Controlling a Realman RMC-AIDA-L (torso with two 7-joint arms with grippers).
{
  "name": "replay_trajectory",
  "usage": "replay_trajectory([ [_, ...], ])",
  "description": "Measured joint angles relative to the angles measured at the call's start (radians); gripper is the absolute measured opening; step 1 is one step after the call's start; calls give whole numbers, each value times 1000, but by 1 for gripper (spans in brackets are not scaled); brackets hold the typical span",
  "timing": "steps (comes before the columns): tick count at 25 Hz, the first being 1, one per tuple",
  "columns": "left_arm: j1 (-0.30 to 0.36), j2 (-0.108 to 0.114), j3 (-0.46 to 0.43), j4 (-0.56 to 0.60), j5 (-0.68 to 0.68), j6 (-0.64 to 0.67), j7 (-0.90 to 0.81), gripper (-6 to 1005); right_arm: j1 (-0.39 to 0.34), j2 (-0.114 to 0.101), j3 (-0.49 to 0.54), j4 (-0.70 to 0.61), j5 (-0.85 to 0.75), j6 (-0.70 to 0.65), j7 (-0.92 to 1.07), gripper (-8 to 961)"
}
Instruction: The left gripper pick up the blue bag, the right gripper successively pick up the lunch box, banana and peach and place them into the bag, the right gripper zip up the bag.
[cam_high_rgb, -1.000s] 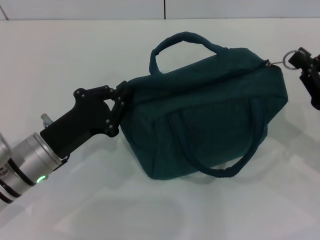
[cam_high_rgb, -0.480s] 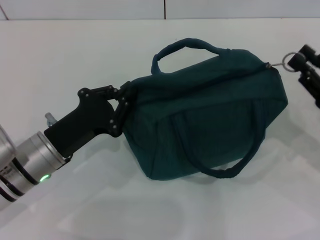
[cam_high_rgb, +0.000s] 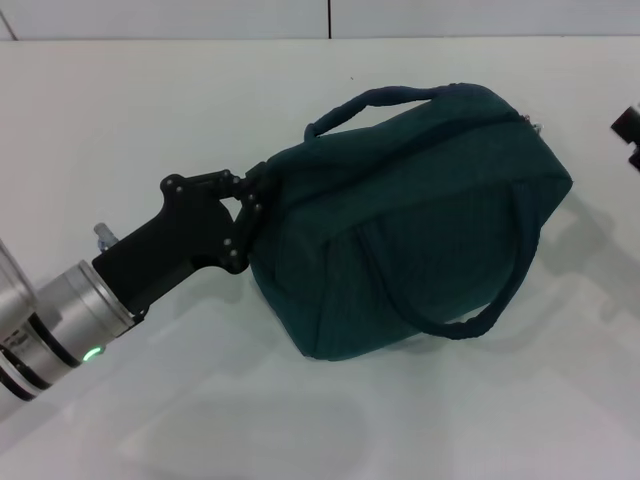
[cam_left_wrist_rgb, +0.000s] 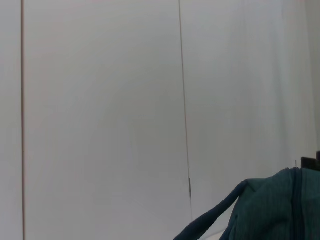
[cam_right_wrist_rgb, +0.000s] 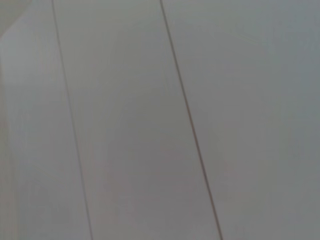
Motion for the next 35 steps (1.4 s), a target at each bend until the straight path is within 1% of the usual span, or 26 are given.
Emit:
replay_trajectory([
  [3,-3,0,0,0,1,0,1,49,0,-1,0,-8,-31,21,-4,471],
  [4,-3,0,1,0,1,0,1,49,0,-1,-1,-14,-42,61,-6,471],
  [5,-3,0,1,0,1,0,1,49,0,-1,-1,-14,-42,61,-6,470],
  [8,-5,0,1,0,1,0,2,49,4,0,-3,-18,-45,131,-8,469],
  [11,-8,0,1,0,2,0,2,49,17,4,-4,-21,-64,155,-22,459],
  [17,-12,-1,1,0,7,1,2,47,65,8,-7,-33,-117,204,-49,432],
  [22,-13,-2,1,0,12,1,2,48,97,9,-17,-34,-156,220,-48,419],
  [26,-13,-2,1,0,12,1,2,49,119,11,-56,-34,-160,227,-46,419],
  [35,-13,-3,1,0,13,1,2,51,140,14,-110,-34,-161,227,-47,420],
])
